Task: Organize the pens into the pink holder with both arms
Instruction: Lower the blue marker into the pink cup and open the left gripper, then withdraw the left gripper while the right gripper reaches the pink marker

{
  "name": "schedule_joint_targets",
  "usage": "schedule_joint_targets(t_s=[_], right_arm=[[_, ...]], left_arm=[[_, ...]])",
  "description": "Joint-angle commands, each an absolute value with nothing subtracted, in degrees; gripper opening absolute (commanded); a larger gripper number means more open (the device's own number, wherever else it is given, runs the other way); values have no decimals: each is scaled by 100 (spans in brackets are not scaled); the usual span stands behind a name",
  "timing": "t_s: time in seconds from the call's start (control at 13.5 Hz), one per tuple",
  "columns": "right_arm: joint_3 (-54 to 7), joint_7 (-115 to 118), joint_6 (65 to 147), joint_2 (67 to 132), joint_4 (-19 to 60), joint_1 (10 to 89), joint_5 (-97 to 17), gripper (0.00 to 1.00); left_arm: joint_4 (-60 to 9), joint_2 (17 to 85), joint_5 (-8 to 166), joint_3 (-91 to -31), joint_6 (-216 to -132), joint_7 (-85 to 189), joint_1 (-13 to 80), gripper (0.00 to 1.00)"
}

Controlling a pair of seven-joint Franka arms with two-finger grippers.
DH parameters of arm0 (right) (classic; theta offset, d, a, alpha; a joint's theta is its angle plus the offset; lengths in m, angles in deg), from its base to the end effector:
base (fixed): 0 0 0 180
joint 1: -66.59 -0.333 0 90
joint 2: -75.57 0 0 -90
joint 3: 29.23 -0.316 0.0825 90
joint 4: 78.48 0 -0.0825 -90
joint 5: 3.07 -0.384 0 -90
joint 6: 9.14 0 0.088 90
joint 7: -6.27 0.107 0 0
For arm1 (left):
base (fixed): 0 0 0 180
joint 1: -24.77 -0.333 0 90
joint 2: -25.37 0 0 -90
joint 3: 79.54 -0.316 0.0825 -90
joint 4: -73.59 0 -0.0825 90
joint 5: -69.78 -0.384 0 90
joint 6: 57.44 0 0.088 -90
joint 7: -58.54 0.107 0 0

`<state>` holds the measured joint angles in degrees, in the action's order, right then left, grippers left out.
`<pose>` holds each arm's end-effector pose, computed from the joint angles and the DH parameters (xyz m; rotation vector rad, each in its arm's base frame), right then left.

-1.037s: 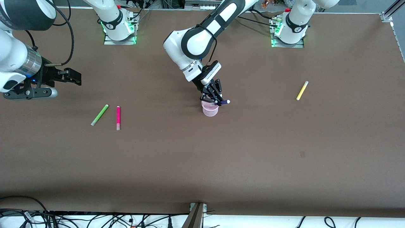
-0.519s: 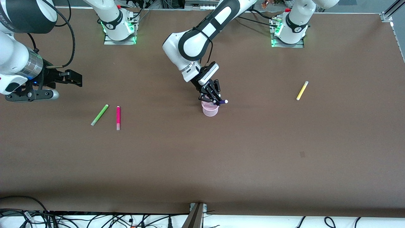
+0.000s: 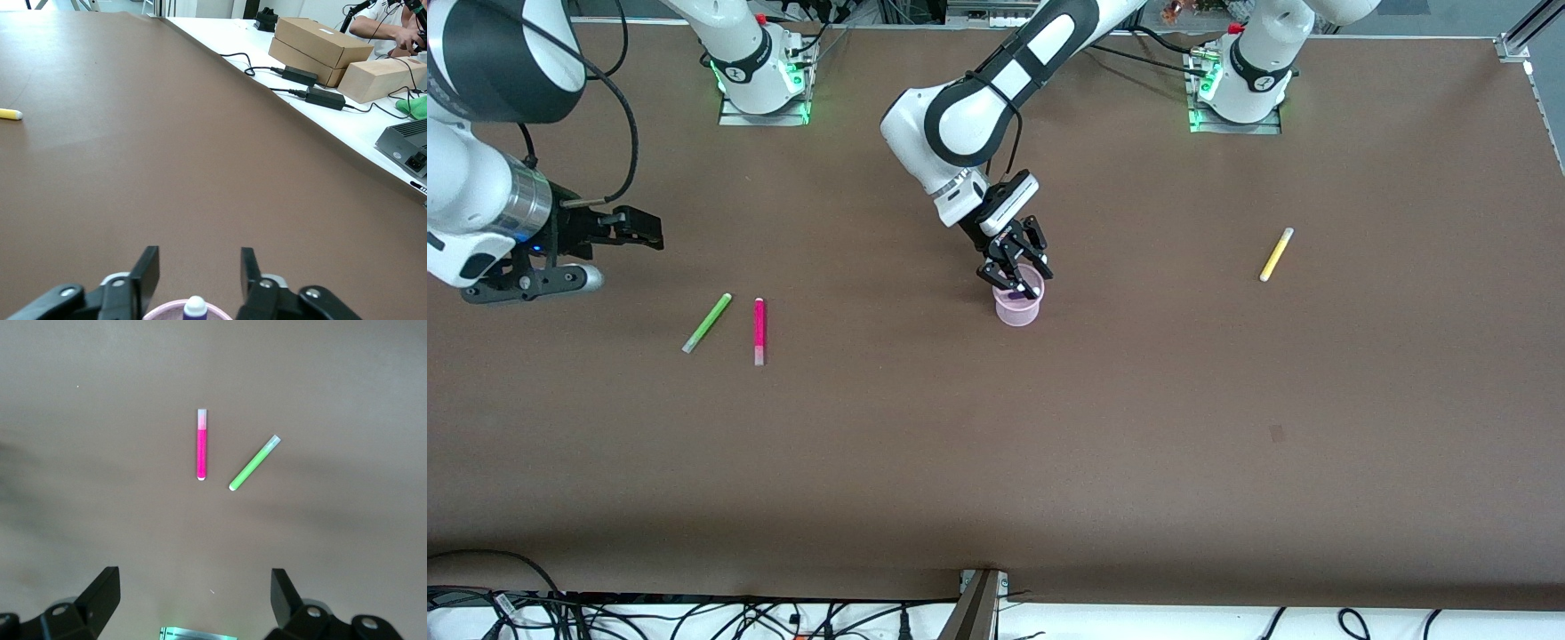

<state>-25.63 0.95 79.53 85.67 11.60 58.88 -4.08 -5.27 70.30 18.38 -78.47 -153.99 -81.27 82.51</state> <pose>0.5921 0.0471 0.5207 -3.1069 -0.2539 0.3135 0.4269 -0.5547 0.2472 -2.2036 -1.3193 -1.2384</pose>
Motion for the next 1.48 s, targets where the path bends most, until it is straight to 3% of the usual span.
schedule_joint_targets(t_s=[0.0,0.22,0.37,0.74,1.11,1.41], right_arm=[[-2580,-6,7936,8576,1082,5947,-527,100],[-2632,352,8146,8402,1370,5921,-544,100],[-2816,854,8663,8111,1992,5851,-536,100],[-2870,926,9850,8154,3004,5842,-544,100],[-2852,900,11703,8610,4041,5851,-650,99],[-2843,829,12689,8963,4692,5859,-659,95]], left_arm=[[-314,7046,1696,-7945,-15253,-7849,8287,100],[-95,6564,2098,-7989,-15253,-7261,7858,100],[-85,6099,2546,-7980,-15280,-6647,7445,100],[-94,4999,3890,-7936,-15341,-4521,6179,100],[-138,4418,5217,-7927,-15333,-1834,4975,100],[-418,4102,5983,-7936,-15236,303,4034,100]])
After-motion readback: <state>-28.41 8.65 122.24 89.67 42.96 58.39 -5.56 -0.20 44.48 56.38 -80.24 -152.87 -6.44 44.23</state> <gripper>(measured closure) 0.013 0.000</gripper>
